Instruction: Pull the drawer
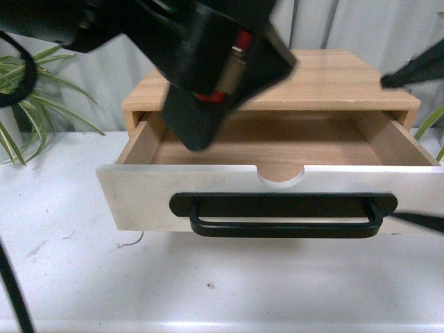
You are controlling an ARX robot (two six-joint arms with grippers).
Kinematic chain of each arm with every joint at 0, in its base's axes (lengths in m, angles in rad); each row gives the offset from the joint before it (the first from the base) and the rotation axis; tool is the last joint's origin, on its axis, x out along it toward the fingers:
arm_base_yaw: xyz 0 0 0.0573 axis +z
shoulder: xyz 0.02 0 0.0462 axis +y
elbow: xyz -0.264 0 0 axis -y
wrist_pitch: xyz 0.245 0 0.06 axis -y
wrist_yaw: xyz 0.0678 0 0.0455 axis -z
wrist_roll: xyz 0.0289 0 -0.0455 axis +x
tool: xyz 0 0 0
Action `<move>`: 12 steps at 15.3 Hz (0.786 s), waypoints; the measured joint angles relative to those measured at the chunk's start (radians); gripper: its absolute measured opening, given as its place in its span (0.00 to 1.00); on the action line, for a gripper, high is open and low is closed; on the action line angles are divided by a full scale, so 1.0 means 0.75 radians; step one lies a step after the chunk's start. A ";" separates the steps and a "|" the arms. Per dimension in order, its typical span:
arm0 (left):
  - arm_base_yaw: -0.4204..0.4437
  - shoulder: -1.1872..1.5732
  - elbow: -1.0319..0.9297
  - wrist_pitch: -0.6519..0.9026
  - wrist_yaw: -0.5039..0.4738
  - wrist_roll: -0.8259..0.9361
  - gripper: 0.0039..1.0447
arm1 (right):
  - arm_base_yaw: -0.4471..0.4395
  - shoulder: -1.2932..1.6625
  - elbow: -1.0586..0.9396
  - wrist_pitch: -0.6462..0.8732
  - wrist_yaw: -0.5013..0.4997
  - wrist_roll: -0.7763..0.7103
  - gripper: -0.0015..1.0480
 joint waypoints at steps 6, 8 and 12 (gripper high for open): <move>0.405 -0.269 -0.218 0.086 -0.382 -0.366 0.94 | -0.272 -0.107 -0.104 0.442 -0.008 0.629 0.94; 0.565 -0.418 -0.316 0.025 -0.472 -0.459 0.94 | -0.369 -0.194 -0.142 0.488 0.101 0.918 0.94; 0.714 -0.705 -0.648 0.423 -0.294 -0.515 0.61 | -0.426 -0.488 -0.374 0.687 0.544 1.455 0.71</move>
